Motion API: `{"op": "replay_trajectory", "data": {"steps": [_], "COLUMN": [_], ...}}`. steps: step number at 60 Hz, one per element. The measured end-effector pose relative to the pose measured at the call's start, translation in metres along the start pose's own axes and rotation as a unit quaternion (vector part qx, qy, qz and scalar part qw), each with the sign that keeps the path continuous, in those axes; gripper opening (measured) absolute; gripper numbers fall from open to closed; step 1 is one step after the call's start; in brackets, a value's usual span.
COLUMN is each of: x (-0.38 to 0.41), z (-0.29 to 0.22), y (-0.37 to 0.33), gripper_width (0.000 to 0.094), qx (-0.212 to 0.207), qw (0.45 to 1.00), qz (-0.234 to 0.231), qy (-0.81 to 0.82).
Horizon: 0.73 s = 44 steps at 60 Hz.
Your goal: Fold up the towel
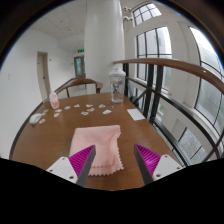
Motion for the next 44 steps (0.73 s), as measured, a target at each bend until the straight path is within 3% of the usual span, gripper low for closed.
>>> {"op": "replay_trajectory", "data": {"steps": [25,34,44], "x": [0.051,0.054,0.051], "z": [0.013,0.012,0.023], "y": [-0.158,-0.191,-0.187], "gripper_width": [0.0846,0.0844,0.0844], "qx": [-0.073,-0.104,-0.098], "qw": [0.99,0.985,0.987], "qz": [-0.075,-0.078,-0.081], "qy": [-0.091,-0.11,-0.1]}}
Point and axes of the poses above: the point between the fingertips, and its own axes, seen from behind it with the camera up: x to the left, z down, y forward, the way the camera looks, the point moved 6 cm from there along -y, backward, against the way the camera looks, and after that the axes turned 12 degrees about -x, right-handed, at the moved point
